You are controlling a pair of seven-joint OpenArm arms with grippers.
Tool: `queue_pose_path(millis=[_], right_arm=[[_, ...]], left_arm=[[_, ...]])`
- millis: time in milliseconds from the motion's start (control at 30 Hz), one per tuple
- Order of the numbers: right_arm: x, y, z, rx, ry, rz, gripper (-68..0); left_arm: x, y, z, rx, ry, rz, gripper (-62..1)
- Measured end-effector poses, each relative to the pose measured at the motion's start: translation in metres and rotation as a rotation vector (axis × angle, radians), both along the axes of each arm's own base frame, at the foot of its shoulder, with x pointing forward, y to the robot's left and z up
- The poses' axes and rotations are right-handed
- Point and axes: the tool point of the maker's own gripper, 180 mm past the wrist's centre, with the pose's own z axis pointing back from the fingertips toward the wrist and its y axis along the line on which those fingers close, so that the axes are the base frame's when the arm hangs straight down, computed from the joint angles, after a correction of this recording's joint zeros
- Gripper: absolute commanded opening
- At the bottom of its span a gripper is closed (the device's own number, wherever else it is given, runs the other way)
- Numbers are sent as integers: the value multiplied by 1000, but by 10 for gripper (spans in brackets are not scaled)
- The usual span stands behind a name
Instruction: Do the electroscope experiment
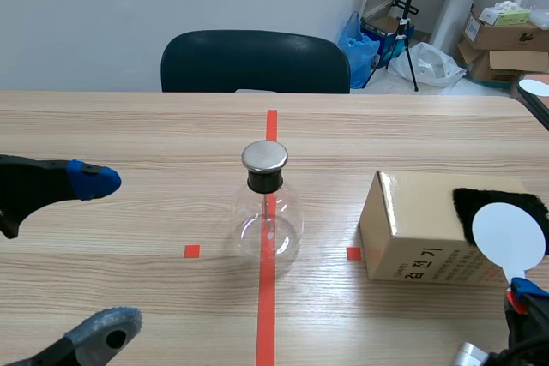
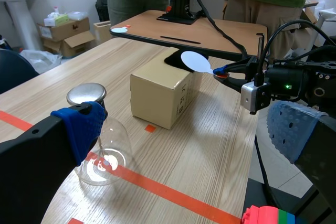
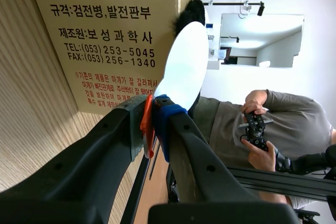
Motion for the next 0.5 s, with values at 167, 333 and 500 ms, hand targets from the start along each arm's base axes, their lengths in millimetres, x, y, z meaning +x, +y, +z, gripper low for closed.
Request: queue_pose_path(millis=[167, 333, 500], right_arm=[[0, 0, 1, -2, -6, 0, -666], [1, 0, 7, -21, -41, -1, -666], [1, 1, 9, -50, -55, 8, -666]], left_arm=[[0, 0, 0, 0, 0, 0, 14], [2, 1, 0, 5, -7, 10, 14], [8, 4, -10, 66, -7, 48, -373]])
